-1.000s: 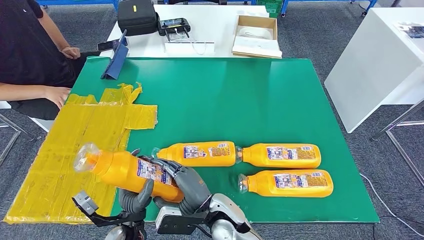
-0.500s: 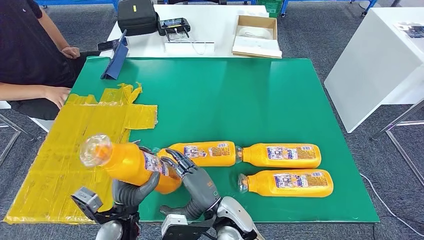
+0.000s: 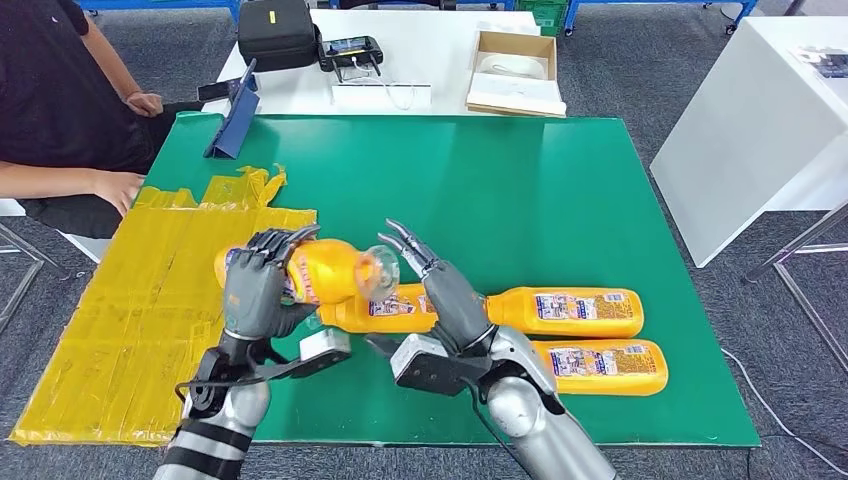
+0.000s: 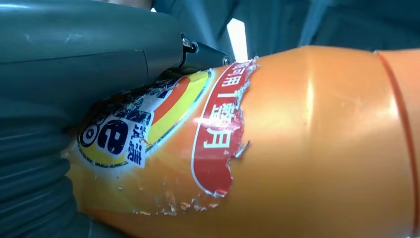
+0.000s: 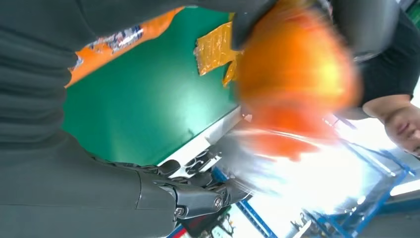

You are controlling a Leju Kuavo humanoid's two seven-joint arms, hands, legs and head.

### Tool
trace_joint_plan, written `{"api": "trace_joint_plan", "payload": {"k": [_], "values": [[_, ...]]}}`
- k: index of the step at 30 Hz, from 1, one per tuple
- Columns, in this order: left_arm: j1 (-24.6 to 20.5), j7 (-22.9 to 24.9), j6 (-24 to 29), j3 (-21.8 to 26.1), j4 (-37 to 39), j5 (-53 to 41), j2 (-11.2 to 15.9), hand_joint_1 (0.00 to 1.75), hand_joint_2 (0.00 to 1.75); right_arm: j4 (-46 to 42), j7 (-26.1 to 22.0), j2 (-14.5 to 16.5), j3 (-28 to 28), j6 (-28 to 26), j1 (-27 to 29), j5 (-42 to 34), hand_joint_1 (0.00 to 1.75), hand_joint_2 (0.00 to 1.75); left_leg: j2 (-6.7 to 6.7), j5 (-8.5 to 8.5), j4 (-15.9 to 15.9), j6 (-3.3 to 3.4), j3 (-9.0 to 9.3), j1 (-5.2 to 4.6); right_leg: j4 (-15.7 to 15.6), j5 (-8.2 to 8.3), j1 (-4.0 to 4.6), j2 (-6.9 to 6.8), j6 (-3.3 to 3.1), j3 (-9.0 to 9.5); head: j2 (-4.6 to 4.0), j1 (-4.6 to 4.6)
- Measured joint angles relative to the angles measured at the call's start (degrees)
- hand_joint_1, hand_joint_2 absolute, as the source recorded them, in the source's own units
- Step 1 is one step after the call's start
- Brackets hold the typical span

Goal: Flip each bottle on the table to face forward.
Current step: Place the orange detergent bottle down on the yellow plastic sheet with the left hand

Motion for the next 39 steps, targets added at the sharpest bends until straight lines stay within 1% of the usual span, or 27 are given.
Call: {"api": "trace_joint_plan", "payload": {"k": [1, 3, 5, 7, 10, 12, 15, 17, 19, 23, 28, 31, 32, 35, 36, 37, 39], "values": [[-2.37, 3.46, 0.94, -0.08, 3.11, -5.12, 0.63, 1.75, 1.75, 0.68, 0.03, -0.22, -0.01, 0.63, -1.09, -0.45, 0.0, 1.75, 0.01, 0.02, 0.0, 0.0, 0.0, 0.0, 0.01, 0.03, 0.0, 0.01, -0.01, 0.0, 0.0, 0.0], [-7.02, 8.13, 1.94, -0.33, 9.67, -11.27, 1.93, 1.75, 1.75, 1.92, 0.2, -0.41, 0.03, 1.5, -3.09, -0.81, 0.0, 1.75, 0.07, 0.05, 0.0, -0.01, 0.01, 0.0, 0.03, 0.09, 0.01, 0.04, -0.03, 0.0, 0.0, -0.01], [-10.63, 10.13, 2.55, -0.56, 15.18, -13.57, 2.95, 1.75, 1.75, 2.96, 0.57, -0.46, 0.09, 1.92, -4.56, -1.01, 0.0, 1.75, 0.13, 0.06, 0.0, -0.03, 0.02, 0.01, 0.05, 0.11, 0.01, 0.06, -0.02, -0.01, 0.0, -0.01], [-13.49, 11.66, 2.07, -0.84, 19.7, -15.39, 3.86, 1.75, 1.75, 3.84, 1.02, -0.5, 0.2, 2.25, -5.69, -1.14, 0.0, 1.75, 0.14, 0.08, 0.0, -0.05, 0.01, 0.01, 0.06, 0.1, 0.01, 0.06, -0.02, -0.02, 0.0, -0.01], [-17.62, 14.49, -0.81, -1.32, 27.1, -18.06, 5.55, 1.75, 1.75, 5.09, 1.71, -0.52, 0.82, 2.87, -7.24, -1.25, 0.0, 1.75, 0.16, 0.08, 0.0, -0.06, -0.02, 0.01, 0.08, 0.1, 0.01, 0.06, -0.02, -0.04, 0.0, -0.01], [-20.37, 15.55, -2.71, -1.38, 32.32, -18.19, 6.75, 1.75, 1.75, 5.94, 2.1, -0.57, 1.39, 3.28, -7.89, -1.15, 0.0, 1.75, 0.18, 0.08, 0.0, -0.06, -0.03, 0.02, 0.08, 0.1, 0.01, 0.07, -0.02, -0.06, 0.0, 0.0], [-23.9, 16.44, -4.92, -1.34, 39.26, -17.56, 8.67, 1.75, 1.75, 7.34, 2.54, -0.8, 2.42, 3.72, -8.48, -0.56, 0.0, 1.75, 0.2, 0.08, 0.0, -0.06, -0.05, 0.02, 0.08, 0.1, 0.01, 0.07, -0.02, -0.08, 0.0, 0.0], [-25.5, 16.69, -6.07, -1.28, 42.72, -17.35, 9.86, 1.75, 1.75, 8.35, 2.86, -0.98, 3.07, 3.92, -8.9, -0.15, 0.0, 1.75, 0.2, 0.08, 0.0, -0.06, -0.06, 0.02, 0.08, 0.1, 0.02, 0.07, -0.02, -0.09, 0.0, 0.0], [-26.71, 16.81, -7.43, -1.2, 45.44, -17.44, 10.95, 1.75, 1.75, 9.43, 3.14, -1.14, 3.65, 4.23, -9.4, 0.15, 0.0, 1.75, 0.19, 0.08, 0.0, -0.06, -0.06, 0.02, 0.09, 0.1, 0.02, 0.07, -0.02, -0.09, 0.0, 0.01], [-28.4, 16.63, -11.81, -1.17, 50.01, -18.11, 12.8, 1.75, 1.75, 12.51, 4.1, -1.25, 4.91, 4.79, -10.74, 1.13, 0.0, 1.75, 0.18, 0.08, 0.0, -0.06, -0.08, 0.02, 0.09, 0.1, 0.01, 0.07, -0.02, -0.09, 0.0, 0.01], [-29.27, 15.6, -15.39, -1.24, 53.53, -18.75, 13.89, 1.75, 1.75, 17.96, 5.4, -0.65, 6.17, 5.48, -13.09, 2.27, 0.0, 1.75, 0.15, 0.08, 0.0, -0.06, -0.08, 0.01, 0.09, 0.1, 0.01, 0.06, -0.02, -0.08, 0.0, 0.01], [-30.12, 13.14, -17.1, -1.3, 54.81, -18.41, 14.14, 1.75, 1.75, 21.53, 6.23, -0.03, 6.87, 6.0, -14.78, 2.95, 0.0, 1.75, 0.08, 0.08, 0.0, -0.06, -0.09, 0.01, 0.09, 0.1, 0.01, 0.03, -0.02, -0.06, 0.0, 0.01], [-30.42, 11.94, -17.75, -1.32, 55.19, -18.09, 14.21, 1.39, 1.75, 22.84, 6.4, 0.21, 7.06, 6.18, -15.42, 3.02, 0.0, 1.75, 0.08, 0.08, 0.0, -0.06, -0.08, 0.01, 0.09, 0.1, 0.01, 0.03, -0.02, -0.06, 0.0, 0.01], [-31.02, 7.53, -19.98, -1.35, 56.12, -16.36, 14.28, 0.08, 1.75, 26.8, 6.79, 1.04, 7.4, 7.25, -17.44, 2.71, 0.0, 1.75, 0.09, 0.09, 0.0, -0.06, -0.06, 0.01, 0.09, 0.1, 0.01, 0.03, -0.02, -0.05, 0.0, 0.01], [-31.12, 5.85, -20.69, -1.36, 56.34, -15.62, 14.25, 0.0, 1.75, 28.16, 6.86, 1.43, 7.46, 7.71, -18.13, 2.49, 0.0, 1.75, 0.09, 0.09, 0.0, -0.06, -0.05, 0.01, 0.1, 0.1, 0.0, 0.03, -0.02, -0.05, 0.0, 0.01], [-31.18, 4.29, -21.23, -1.36, 56.52, -14.94, 14.2, 0.0, 1.75, 29.52, 6.9, 1.85, 7.53, 8.13, -18.81, 2.29, 0.0, 1.75, 0.09, 0.09, 0.0, -0.06, -0.04, 0.01, 0.1, 0.1, 0.01, 0.04, -0.02, -0.04, 0.0, 0.0], [-31.21, 2.31, -21.7, -1.36, 56.78, -14.05, 14.03, 0.0, 0.87, 31.89, 6.92, 2.67, 7.66, 8.73, -20.0, 2.04, 0.0, 1.75, 0.09, 0.09, 0.0, -0.06, -0.03, 0.01, 0.1, 0.1, 0.01, 0.04, -0.02, -0.04, 0.0, 0.0]]}}
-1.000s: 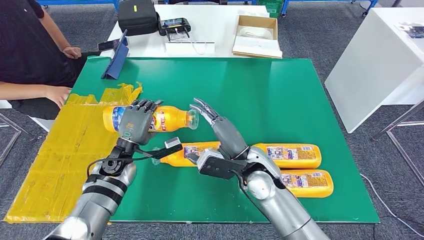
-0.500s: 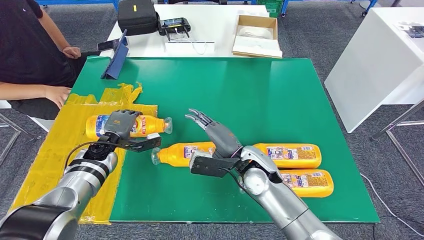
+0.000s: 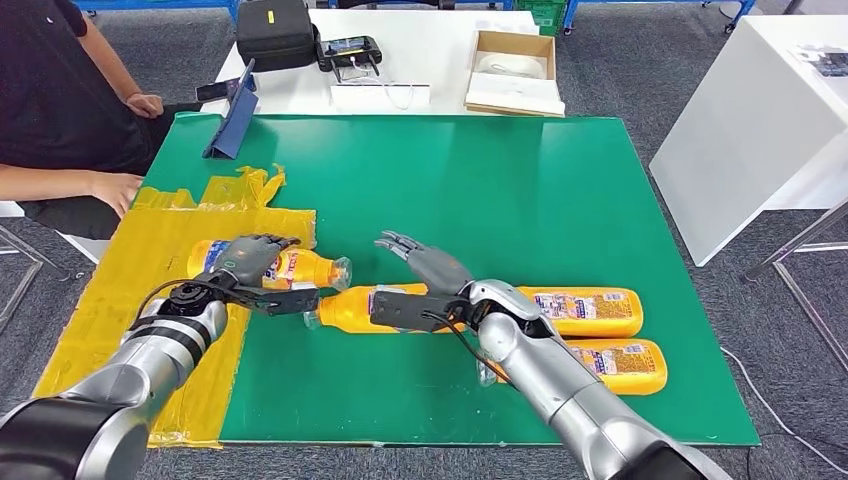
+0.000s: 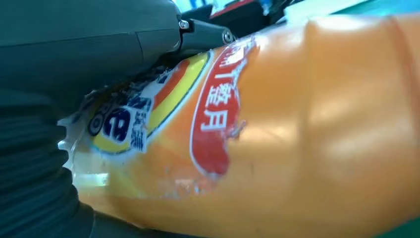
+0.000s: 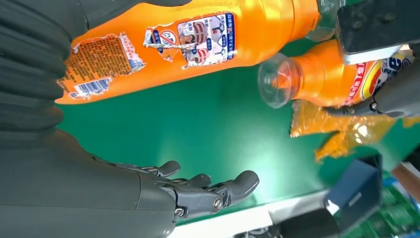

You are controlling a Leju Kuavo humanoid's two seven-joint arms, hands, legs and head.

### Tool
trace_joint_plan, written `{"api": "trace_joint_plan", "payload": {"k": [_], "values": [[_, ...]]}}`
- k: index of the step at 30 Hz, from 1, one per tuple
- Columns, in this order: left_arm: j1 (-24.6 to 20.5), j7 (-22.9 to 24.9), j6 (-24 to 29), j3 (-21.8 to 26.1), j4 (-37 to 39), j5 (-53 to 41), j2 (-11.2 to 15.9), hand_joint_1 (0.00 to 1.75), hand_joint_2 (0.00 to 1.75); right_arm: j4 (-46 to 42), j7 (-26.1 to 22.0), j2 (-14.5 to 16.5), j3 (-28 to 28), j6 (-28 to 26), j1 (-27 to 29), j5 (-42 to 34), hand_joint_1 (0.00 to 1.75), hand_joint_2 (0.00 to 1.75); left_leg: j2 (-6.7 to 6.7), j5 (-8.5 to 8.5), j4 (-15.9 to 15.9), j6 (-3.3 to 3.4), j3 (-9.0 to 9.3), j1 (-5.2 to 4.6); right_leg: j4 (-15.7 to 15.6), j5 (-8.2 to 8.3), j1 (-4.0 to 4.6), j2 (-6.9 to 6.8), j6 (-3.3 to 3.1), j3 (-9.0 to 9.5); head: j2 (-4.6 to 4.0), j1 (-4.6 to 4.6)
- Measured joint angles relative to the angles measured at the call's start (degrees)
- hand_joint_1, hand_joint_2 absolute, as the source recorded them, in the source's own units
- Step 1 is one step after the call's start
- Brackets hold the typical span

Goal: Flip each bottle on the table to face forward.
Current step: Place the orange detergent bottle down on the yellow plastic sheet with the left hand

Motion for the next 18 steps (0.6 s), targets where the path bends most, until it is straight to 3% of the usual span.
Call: {"api": "trace_joint_plan", "payload": {"k": [2, 6, 14, 18], "values": [[-0.01, -0.63, -0.15, 0.0, 0.24, 0.4, -0.18, 0.0, 0.0, 1.84, 0.0, 0.68, 0.14, 0.16, -0.89, -0.08, 0.0, 1.75, 0.0, 0.0, 0.0, 0.0, 0.0, 0.0, 0.0, 0.0, 0.0, 0.0, 0.0, 0.0, 0.0, 0.01], [-0.02, -3.58, -1.66, 0.0, 0.59, 3.55, -0.5, 0.0, 0.0, 5.37, -0.05, 1.92, 0.39, 0.28, -2.32, -0.18, 0.0, 1.75, 0.0, 0.0, 0.0, 0.0, 0.0, 0.0, 0.01, 0.0, 0.0, 0.0, 0.0, 0.0, 0.0, 0.01], [0.2, -15.09, -7.63, 1.84, 0.51, 19.98, -1.19, 0.0, 0.0, 12.21, 0.39, 4.07, 2.32, 4.68, -3.83, 0.84, 0.0, 1.75, -0.03, 0.01, 0.0, 0.0, 0.02, 0.0, 0.01, 0.0, 0.0, -0.01, 0.0, 0.01, 0.0, 0.01], [0.39, -16.34, -8.59, 3.1, 0.44, 22.72, -1.58, 0.0, 0.0, 14.29, 0.52, 4.2, 3.43, 5.54, -4.07, 1.02, 0.0, 1.75, -0.01, 0.02, 0.0, 0.0, 0.01, 0.0, 0.01, 0.0, -0.01, 0.0, 0.0, 0.02, 0.0, 0.01]]}}
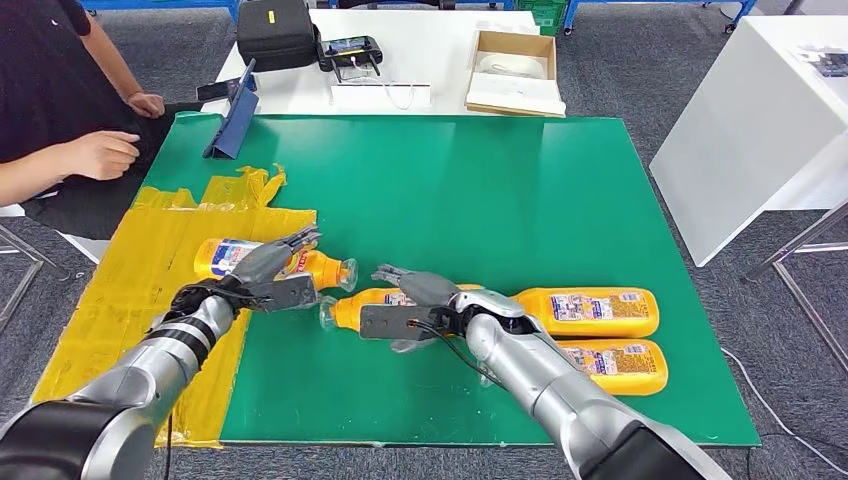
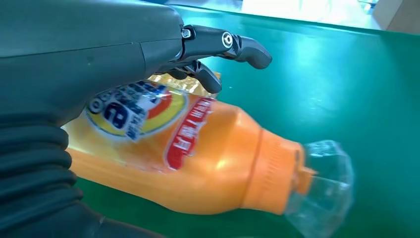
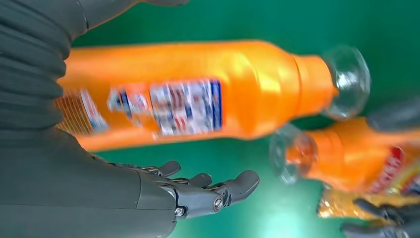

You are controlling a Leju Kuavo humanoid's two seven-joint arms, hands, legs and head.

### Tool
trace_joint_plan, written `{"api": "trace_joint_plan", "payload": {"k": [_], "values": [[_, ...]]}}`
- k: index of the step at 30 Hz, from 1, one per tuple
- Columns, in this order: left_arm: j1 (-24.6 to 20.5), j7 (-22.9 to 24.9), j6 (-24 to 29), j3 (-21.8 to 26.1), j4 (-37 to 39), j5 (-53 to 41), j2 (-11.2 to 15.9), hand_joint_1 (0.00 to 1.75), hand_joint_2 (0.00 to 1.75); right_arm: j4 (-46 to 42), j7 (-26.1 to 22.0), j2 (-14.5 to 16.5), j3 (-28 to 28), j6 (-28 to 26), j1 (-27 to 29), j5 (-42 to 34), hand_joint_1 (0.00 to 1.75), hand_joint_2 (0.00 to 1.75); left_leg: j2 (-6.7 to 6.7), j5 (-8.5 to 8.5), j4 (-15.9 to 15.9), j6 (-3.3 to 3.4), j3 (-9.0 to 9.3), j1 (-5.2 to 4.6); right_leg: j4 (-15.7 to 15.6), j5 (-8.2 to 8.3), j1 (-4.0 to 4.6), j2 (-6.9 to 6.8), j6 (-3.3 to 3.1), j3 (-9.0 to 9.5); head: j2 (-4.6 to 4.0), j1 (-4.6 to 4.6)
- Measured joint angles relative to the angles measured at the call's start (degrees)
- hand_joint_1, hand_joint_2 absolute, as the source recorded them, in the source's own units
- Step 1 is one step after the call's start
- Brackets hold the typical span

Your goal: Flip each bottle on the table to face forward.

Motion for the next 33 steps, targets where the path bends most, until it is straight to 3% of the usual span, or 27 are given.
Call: {"api": "trace_joint_plan", "payload": {"k": [8, 14, 18, 26, 33], "values": [[0.25, -0.43, -2.03, 1.13, -0.43, 3.93, -0.45, 0.0, 0.0, 2.04, 0.3, 0.12, 1.19, 0.63, -0.66, 0.35, 0.0, 1.75, 0.04, 0.0, 0.0, 0.0, 0.0, 0.0, 0.0, 0.0, 0.01, 0.01, 0.0, -0.02, 0.0, -0.01], [2.2, -0.84, -11.48, 2.53, -5.95, 27.55, -0.95, 0.0, 0.0, 3.71, 2.41, 0.16, 3.5, 2.66, -1.83, 2.09, 0.0, 1.75, 0.05, 0.0, 0.0, 0.0, 0.0, 0.01, 0.0, 0.0, 0.01, 0.02, 0.0, -0.03, 0.0, -0.01], [3.78, -0.89, -15.8, 4.35, -11.17, 39.61, -1.26, 0.0, 0.0, 5.06, 4.99, 0.37, 5.46, 0.92, -2.36, 4.23, 0.0, 1.75, 0.05, 0.0, 0.0, 0.0, -0.01, 0.0, 0.0, 0.0, 0.0, 0.02, 0.0, -0.03, 0.0, -0.01], [6.23, -0.89, -18.91, 6.42, -17.01, 44.72, -1.36, 0.0, 0.0, 6.67, 7.06, 0.44, 7.6, -0.39, -2.82, 5.84, 0.0, 1.75, 0.05, 0.0, 0.0, 0.0, -0.01, 0.0, -0.01, 0.0, 0.0, 0.02, 0.0, -0.04, 0.0, -0.01], [9.32, -0.91, -24.67, 10.06, -23.72, 52.27, -2.38, 0.0, 0.0, 7.73, 9.16, 0.39, 8.67, -1.11, -2.84, 8.1, 0.0, 1.75, 0.06, 0.0, 0.0, 0.0, 0.0, 0.0, -0.01, 0.0, 0.0, 0.02, 0.0, -0.04, 0.0, -0.01]]}}
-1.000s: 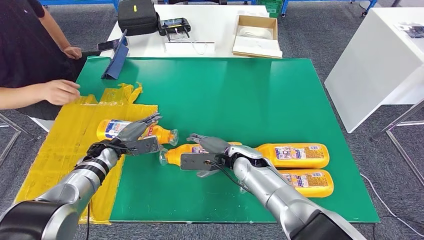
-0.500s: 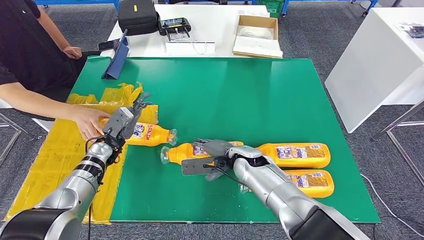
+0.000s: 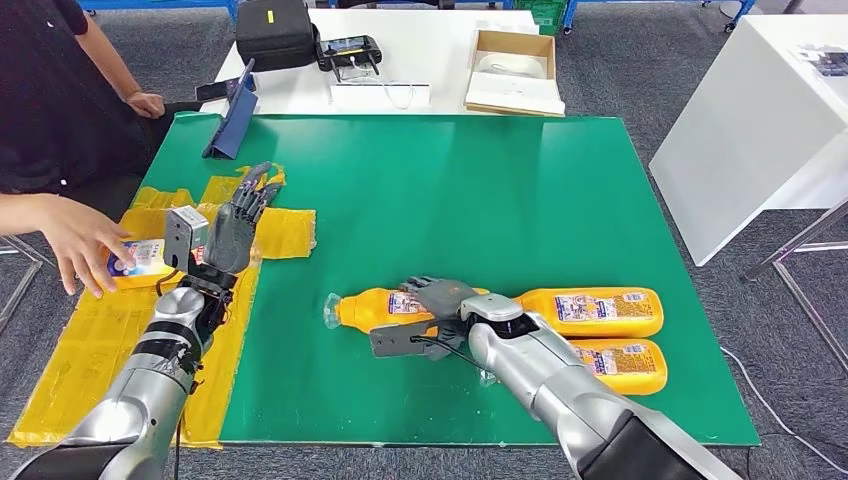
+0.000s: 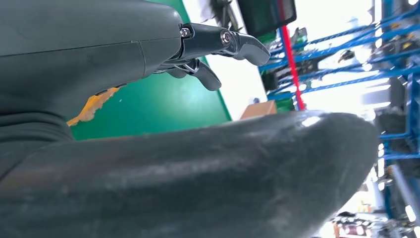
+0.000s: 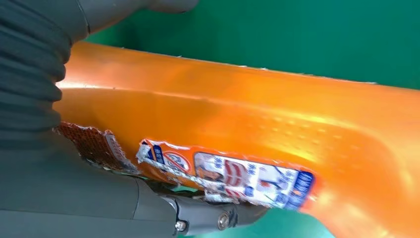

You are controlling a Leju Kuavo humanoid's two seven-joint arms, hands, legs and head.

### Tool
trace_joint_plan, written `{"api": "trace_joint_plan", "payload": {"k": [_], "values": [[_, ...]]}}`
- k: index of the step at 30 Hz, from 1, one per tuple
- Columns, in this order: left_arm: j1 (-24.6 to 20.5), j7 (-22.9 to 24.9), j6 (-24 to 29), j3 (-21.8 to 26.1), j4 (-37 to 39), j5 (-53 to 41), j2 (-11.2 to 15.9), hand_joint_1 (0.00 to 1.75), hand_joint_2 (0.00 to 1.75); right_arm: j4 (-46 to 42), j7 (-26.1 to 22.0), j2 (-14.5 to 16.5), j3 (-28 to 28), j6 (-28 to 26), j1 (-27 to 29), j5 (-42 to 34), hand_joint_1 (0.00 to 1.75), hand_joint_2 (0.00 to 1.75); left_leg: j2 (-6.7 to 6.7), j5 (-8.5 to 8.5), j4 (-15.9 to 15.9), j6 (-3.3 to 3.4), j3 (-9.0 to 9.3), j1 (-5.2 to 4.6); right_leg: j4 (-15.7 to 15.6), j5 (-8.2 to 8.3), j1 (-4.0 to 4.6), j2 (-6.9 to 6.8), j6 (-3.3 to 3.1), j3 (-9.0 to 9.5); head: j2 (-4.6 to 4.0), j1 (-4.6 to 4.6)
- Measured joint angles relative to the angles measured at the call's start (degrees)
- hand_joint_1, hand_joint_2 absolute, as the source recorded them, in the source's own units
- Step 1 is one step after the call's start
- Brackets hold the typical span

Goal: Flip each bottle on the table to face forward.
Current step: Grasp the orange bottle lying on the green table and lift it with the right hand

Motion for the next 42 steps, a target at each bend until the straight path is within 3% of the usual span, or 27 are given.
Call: {"api": "trace_joint_plan", "payload": {"k": [14, 15, 17, 19, 37, 40, 42], "values": [[4.8, -0.01, -0.81, 3.14, -7.81, -0.2, -0.94, 0.0, 0.0, 0.61, 0.76, -2.49, 0.17, -1.08, -0.38, 1.67, 0.05, 1.75, 0.0, 0.0, 0.0, 0.0, 0.01, 0.0, -0.01, 0.0, 0.0, 0.0, 0.0, 0.01, 0.0, 0.0], [4.88, -0.01, -0.86, 3.23, -7.97, -0.18, -0.97, 0.0, 0.0, 0.62, 0.77, -2.64, 0.17, -0.84, -0.38, 1.87, 0.17, 1.75, 0.0, 0.0, 0.0, 0.0, 0.01, 0.0, -0.01, 0.0, 0.0, 0.0, 0.0, 0.01, 0.0, 0.0], [4.95, -0.01, -0.97, 3.38, -8.13, -0.19, -1.06, 0.0, 0.0, 0.67, 0.77, -2.85, 0.19, -0.03, -0.38, 2.2, 1.04, 1.75, 0.0, 0.0, 0.0, 0.0, 0.01, 0.0, -0.01, 0.0, 0.0, 0.0, 0.0, 0.01, 0.0, -0.01], [4.95, -0.01, -1.06, 3.43, -8.15, -0.23, -1.18, 0.0, 0.0, 0.72, 0.76, -2.96, 0.22, 0.74, -0.38, 2.36, 1.75, 1.75, 0.01, 0.0, 0.0, 0.0, 0.02, 0.0, -0.01, 0.0, 0.0, 0.0, 0.0, 0.01, 0.0, -0.01], [4.9, -0.01, -2.26, 3.56, -8.15, 1.47, -2.43, 0.0, 0.0, 1.02, -0.32, -3.34, 0.0, -1.19, 0.19, 0.77, 1.75, 1.75, 0.15, -0.01, 0.0, -0.03, 0.2, 0.0, -0.01, 0.02, 0.02, 0.17, -0.01, 0.09, 0.0, -0.01], [5.21, 0.22, -3.15, 4.62, -8.31, 5.42, -3.23, 0.0, 0.0, 0.99, -2.58, -3.38, -2.12, -4.69, 1.46, -3.92, 1.75, 1.75, 0.16, -0.02, -0.01, -0.03, 0.2, 0.01, -0.02, 0.02, 0.01, 0.19, -0.01, 0.1, 0.0, 0.0], [5.79, 1.13, -4.73, 5.7, -8.71, 8.99, -3.8, 0.0, 0.0, 0.54, -6.86, -3.64, -5.41, -7.67, 3.2, -9.9, 1.75, 1.75, 0.17, -0.02, -0.01, -0.02, 0.2, 0.01, -0.03, 0.02, 0.01, 0.2, -0.01, 0.1, 0.0, 0.01]]}}
